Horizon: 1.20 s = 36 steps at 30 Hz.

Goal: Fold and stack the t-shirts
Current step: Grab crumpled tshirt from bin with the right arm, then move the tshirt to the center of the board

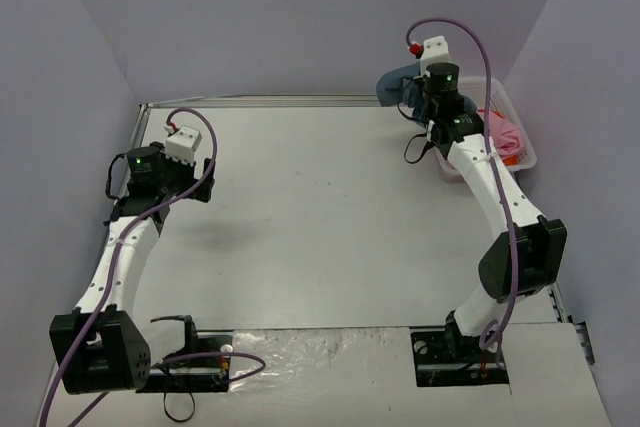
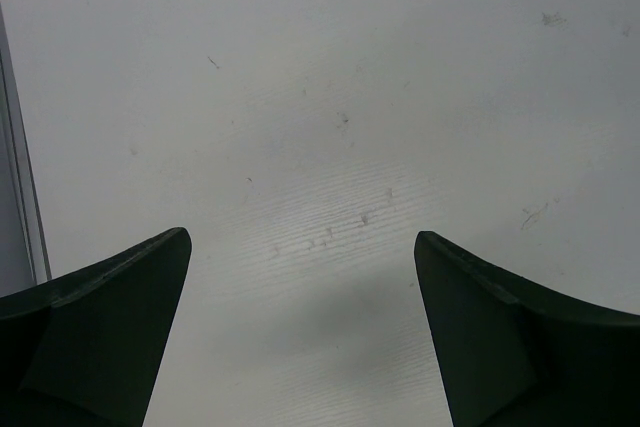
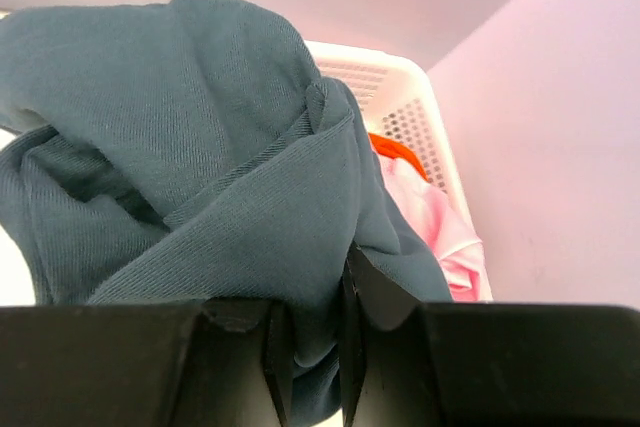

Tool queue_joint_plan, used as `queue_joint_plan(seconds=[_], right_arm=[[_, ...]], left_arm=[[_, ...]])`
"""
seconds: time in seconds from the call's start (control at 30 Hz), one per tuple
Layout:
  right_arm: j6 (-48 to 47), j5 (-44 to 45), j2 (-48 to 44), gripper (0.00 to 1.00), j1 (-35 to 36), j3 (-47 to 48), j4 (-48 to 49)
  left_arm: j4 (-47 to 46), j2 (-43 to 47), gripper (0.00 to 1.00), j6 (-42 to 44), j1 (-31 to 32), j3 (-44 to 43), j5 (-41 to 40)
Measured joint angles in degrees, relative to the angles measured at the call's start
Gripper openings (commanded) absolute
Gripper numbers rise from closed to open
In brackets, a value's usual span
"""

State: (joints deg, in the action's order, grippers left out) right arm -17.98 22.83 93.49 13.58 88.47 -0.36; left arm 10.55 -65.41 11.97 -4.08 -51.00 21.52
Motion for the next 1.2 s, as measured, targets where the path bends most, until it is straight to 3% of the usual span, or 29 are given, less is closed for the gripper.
queue_joint_plan(seconds=[0.13, 0.3, 0.33, 0.37, 0.53, 0.6, 0.9, 0.97, 1.13, 1.2], right_arm=[[-0.44, -4.46, -0.5, 0.0, 2.34, 3.96, -6.47], [-0.04, -16.72, -2.51, 0.0, 7.45, 10.45, -14.4], [0.0, -19.89, -3.37, 0.36, 8.24, 11.02, -15.5], [0.26, -23.45, -4.28, 0.61, 9.05, 11.23, -16.28], [-1.36, -38.12, -8.52, 0.94, 10.51, 7.1, -18.47], [-2.54, -41.07, -9.6, 0.96, 10.54, 3.02, -19.3], [-5.57, -43.45, -10.6, 0.88, 9.68, -8.63, -23.56], [-5.7, -43.47, -12.31, 0.84, 8.44, -9.88, -23.63], [-5.84, -43.6, -17.77, 0.63, 4.63, -13.16, -23.91], [-5.84, -44.44, -19.3, 0.61, 3.32, -14.97, -23.91]], left_arm=[[0.02, 0.07, 0.94, 0.0, 0.0, 0.0, -0.11], [0.04, 0.5, 0.94, -0.07, 0.0, 0.0, -1.53], [0.09, 0.57, 0.94, -0.13, 0.0, -0.04, -2.12], [0.13, 0.59, 0.94, -0.2, 0.0, -0.13, -2.58], [0.7, 0.74, 0.94, -0.94, -0.11, -0.85, -5.4], [0.85, 0.94, 0.94, -1.73, -0.44, -1.14, -6.4], [1.88, 1.05, 0.94, -4.28, -2.69, -1.99, -4.04], [4.0, 0.44, 0.94, -3.91, -2.69, -3.28, -0.87], [7.69, -3.89, 0.94, -1.51, -2.58, -7.21, 7.43], [8.68, -6.4, 0.94, -0.46, -1.95, -7.98, 9.14]])
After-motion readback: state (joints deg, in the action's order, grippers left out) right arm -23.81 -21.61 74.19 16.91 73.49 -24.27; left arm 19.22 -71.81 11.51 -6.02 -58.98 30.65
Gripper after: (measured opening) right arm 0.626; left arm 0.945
